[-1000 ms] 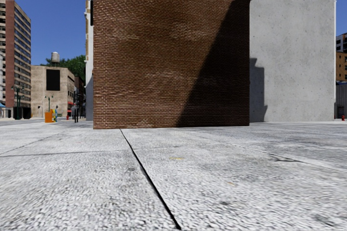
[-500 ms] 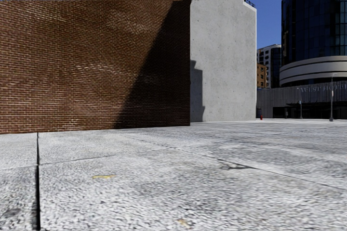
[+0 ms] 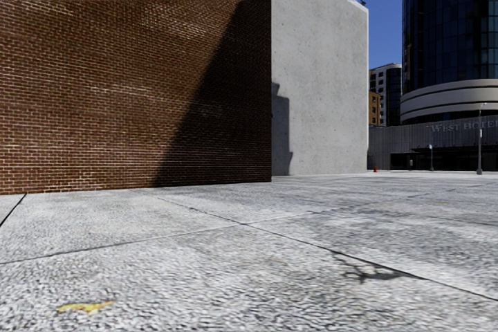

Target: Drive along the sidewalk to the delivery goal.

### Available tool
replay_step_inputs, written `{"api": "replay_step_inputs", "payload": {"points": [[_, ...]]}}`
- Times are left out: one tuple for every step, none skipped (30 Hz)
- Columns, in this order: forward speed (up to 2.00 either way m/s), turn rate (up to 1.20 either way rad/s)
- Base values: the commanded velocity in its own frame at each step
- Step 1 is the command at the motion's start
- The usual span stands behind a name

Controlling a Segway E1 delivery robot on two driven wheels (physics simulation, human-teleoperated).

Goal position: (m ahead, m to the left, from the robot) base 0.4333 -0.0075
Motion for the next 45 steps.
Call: {"api": "replay_step_inputs", "payload": {"points": [[1.77, -0.31], [1.77, -0.81], [1.77, -1.02], [1.77, -1.11], [1.77, -1.14], [1.77, -1.16], [1.77, -1.16], [1.77, -0.81], [1.77, -0.14], [1.77, -0.04], [1.77, -0.04], [1.77, 0.0], [1.77, 0.0], [1.77, 0.0], [1.77, 0.0], [1.77, 0.0], [1.76, 0.0], [1.75, 0.0], [1.63, 0.0], [1.45, 0.0], [1.18, 0.0], [1.18, 0.0], [0.84, 0.0], [0.02, 0.0], [0.0, 0.0], [0.0, 0.0], [0.0, 0.0], [0.0, 0.0], [0.0, 0.0], [0.0, 0.0], [0.0, 0.0], [0.0, 0.0], [0.0, 0.0], [0.0, 0.0], [0.0, 0.0], [0.0, 0.0], [0.0, 0.0], [0.0, 0.0], [0.0, 0.0], [0.0, 0.0], [0.0, 0.0], [0.0, 0.0], [0.0, 0.0], [0.0, 0.0], [0.0, 0.0]]}}
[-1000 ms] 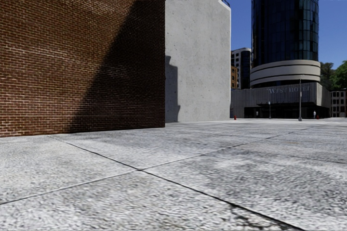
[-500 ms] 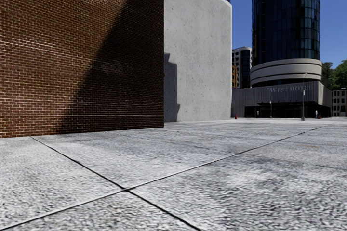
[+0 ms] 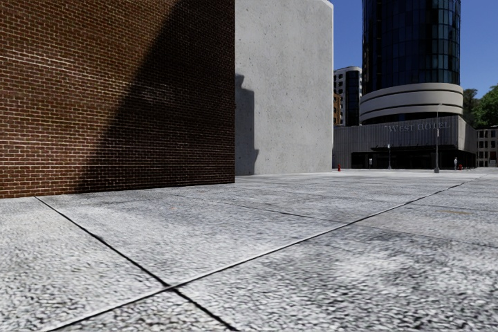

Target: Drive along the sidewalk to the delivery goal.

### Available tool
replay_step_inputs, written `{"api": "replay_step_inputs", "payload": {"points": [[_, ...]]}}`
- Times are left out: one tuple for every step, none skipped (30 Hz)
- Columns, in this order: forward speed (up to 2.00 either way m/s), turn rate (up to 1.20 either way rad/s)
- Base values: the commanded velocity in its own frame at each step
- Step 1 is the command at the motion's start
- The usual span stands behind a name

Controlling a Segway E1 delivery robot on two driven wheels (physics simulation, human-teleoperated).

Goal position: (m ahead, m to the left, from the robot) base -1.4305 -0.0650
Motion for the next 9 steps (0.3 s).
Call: {"api": "replay_step_inputs", "payload": {"points": [[0.0, 0.0], [0.0, 0.0], [0.0, 0.0], [0.0, 0.0], [0.0, 0.0], [0.0, 0.0], [0.0, 0.0], [0.0, 0.0], [0.0, 0.0]]}}
